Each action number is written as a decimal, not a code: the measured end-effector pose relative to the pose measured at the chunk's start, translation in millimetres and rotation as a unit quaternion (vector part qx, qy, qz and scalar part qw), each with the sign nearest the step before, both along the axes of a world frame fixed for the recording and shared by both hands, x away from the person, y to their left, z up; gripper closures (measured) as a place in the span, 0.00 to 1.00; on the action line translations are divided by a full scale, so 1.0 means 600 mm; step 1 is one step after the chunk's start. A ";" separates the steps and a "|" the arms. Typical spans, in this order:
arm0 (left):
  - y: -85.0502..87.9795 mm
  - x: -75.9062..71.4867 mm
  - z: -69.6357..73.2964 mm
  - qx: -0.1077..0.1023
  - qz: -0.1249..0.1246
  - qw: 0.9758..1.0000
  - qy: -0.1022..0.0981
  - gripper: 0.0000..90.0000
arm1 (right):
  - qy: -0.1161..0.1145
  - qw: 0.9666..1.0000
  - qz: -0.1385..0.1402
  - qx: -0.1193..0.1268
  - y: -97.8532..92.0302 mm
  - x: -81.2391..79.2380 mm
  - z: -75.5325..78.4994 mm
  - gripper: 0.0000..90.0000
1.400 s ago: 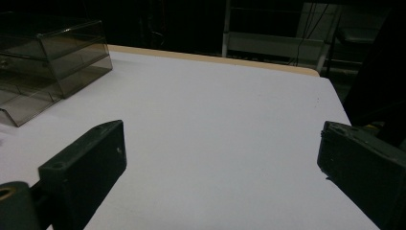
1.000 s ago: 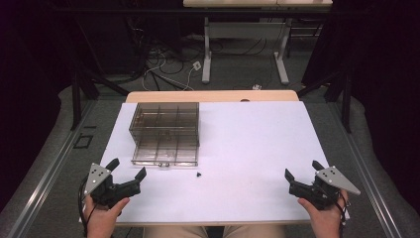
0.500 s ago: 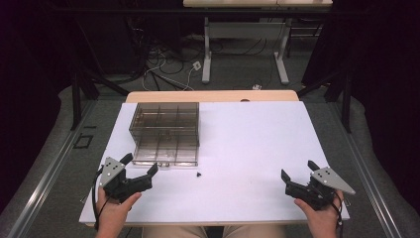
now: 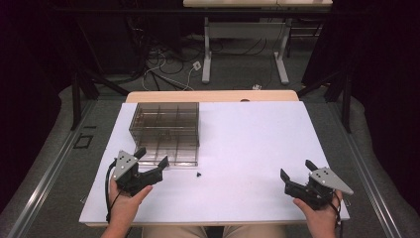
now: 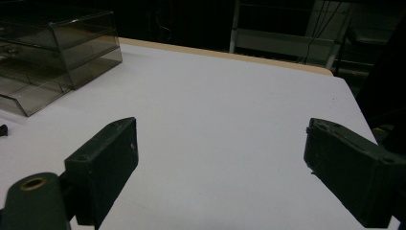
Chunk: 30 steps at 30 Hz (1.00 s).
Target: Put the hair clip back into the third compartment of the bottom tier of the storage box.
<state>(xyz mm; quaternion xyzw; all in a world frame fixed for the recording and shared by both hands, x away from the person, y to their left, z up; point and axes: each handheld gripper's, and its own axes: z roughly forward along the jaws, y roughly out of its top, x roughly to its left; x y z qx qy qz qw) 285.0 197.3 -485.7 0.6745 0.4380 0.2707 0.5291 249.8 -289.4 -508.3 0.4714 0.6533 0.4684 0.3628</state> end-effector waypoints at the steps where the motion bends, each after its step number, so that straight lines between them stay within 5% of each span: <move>1: -0.003 0.002 0.000 -0.001 -0.001 1.000 0.002 0.18 | 0.001 1.000 0.000 0.001 0.000 0.000 0.000 0.12; 23: -0.079 0.034 -0.007 0.001 -0.012 1.000 0.029 0.26 | 0.001 1.000 -0.004 0.005 -0.005 -0.002 0.000 0.13; 30: -0.103 0.043 -0.017 0.020 -0.018 0.999 0.042 0.27 | 0.001 1.000 -0.004 0.005 -0.007 -0.003 0.000 0.13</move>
